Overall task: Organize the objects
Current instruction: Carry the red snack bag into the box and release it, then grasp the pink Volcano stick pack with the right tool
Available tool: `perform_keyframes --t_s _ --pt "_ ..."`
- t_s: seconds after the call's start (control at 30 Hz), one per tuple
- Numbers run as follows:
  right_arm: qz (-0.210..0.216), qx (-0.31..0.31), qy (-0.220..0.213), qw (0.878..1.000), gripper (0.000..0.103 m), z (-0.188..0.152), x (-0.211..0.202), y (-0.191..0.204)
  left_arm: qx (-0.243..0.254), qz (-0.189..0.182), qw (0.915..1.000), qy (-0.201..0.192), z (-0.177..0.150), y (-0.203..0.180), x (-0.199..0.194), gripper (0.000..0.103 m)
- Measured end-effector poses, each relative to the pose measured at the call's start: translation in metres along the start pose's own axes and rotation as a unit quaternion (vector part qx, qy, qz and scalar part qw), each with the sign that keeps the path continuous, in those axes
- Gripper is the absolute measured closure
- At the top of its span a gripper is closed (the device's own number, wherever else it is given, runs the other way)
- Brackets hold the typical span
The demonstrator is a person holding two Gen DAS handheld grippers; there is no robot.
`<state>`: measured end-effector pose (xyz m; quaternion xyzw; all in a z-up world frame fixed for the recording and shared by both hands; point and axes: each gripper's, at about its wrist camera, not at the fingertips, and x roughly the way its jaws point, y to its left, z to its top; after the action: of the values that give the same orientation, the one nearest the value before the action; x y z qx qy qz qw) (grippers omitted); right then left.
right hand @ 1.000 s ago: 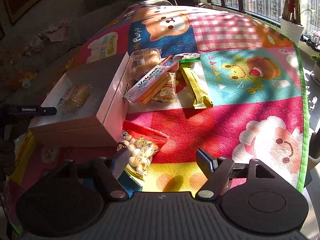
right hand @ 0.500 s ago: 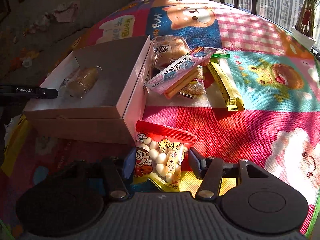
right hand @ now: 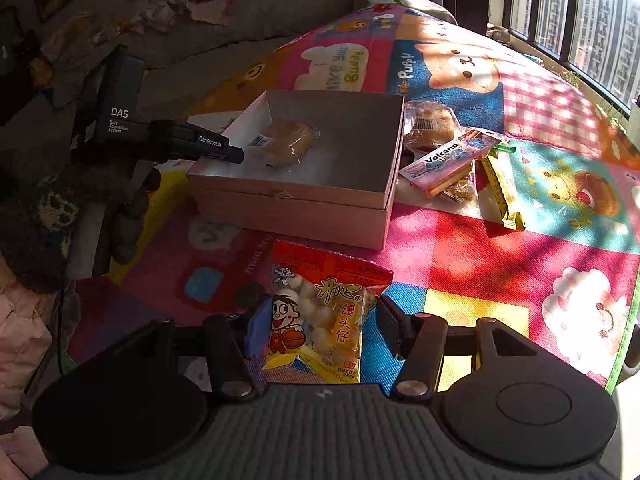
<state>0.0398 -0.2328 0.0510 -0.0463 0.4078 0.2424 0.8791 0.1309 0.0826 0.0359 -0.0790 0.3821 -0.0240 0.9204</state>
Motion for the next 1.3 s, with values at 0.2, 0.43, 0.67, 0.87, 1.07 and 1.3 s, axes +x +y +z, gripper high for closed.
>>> perform_keyframes --t_s 0.2,0.43,0.67,0.87,1.07,1.3 --pt "0.025 -0.009 -0.059 0.998 0.047 0.052 -0.001 0.021 -0.004 -0.006 1.0000 -0.002 -0.002 0.002 -0.001 0.085" --pt "-0.001 0.018 -0.066 0.998 0.047 0.097 0.065 0.022 -0.004 -0.012 0.9999 -0.001 -0.002 0.003 -0.002 0.084" --pt "0.012 0.070 -0.029 0.997 0.046 0.100 0.115 0.006 -0.007 -0.016 0.9998 0.000 -0.002 0.005 -0.001 0.083" --pt "0.019 0.069 -0.025 0.997 0.041 0.091 0.111 -0.004 -0.005 -0.012 0.9999 0.000 -0.002 0.004 -0.001 0.083" --pt "-0.035 0.086 -0.069 0.993 0.033 0.083 0.076 -0.047 -0.005 -0.008 1.0000 0.000 -0.003 0.002 -0.001 0.084" --pt "-0.105 0.132 -0.059 0.984 0.031 0.058 0.073 -0.112 -0.004 0.000 1.0000 0.001 -0.003 -0.002 -0.002 0.084"
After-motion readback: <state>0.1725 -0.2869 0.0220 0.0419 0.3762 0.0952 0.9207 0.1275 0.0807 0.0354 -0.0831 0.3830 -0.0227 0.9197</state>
